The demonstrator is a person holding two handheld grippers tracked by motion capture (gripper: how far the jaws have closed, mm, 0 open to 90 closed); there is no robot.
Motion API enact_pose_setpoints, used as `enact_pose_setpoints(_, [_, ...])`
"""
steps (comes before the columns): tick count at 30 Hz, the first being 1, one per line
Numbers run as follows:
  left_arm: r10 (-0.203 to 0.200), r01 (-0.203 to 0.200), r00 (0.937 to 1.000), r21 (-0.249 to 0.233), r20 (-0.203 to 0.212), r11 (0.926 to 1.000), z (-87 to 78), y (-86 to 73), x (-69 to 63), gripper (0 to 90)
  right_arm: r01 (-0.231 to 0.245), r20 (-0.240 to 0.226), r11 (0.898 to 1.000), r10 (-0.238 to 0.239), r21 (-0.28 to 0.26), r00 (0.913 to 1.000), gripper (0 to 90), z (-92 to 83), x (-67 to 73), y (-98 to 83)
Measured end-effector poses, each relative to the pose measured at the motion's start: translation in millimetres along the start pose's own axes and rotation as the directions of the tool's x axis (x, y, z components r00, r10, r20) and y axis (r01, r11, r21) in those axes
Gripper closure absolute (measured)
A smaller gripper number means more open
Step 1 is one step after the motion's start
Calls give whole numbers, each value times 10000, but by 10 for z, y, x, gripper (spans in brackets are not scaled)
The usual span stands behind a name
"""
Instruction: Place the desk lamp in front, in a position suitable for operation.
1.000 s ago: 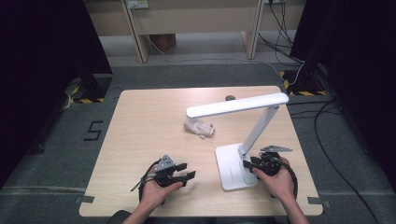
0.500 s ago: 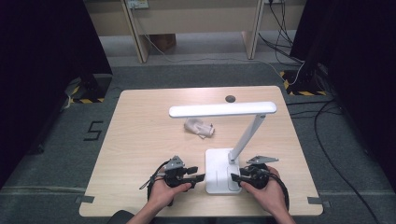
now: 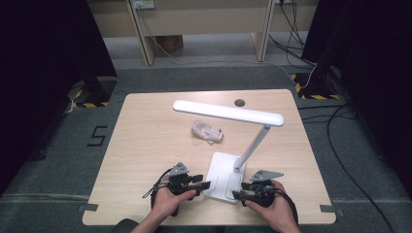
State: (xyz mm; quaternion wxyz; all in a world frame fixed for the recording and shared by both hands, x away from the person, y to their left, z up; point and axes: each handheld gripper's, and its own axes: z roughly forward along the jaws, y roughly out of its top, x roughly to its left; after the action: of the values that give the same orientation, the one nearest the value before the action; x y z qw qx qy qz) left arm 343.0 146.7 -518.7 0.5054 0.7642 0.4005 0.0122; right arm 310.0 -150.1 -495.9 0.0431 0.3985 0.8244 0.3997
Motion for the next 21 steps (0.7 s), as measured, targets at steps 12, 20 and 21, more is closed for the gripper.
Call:
enact_pose_setpoints(12, [-185,182,9997,249,137,9995,33,-43,-14,509,1366,477,9876,-1405,768,9889,429,75,121,-95])
enact_pose_setpoints(20, [-191,186,9997,256,163,9995,93,-6,19,497,1438,300,9870,-1462,711,9888,491,88,-14,-41])
enact_pose_setpoints(21, [-241,235,9995,283,209,9993,107,1,29,497,1436,326,9873,-1461,680,9887,496,90,-31,-35])
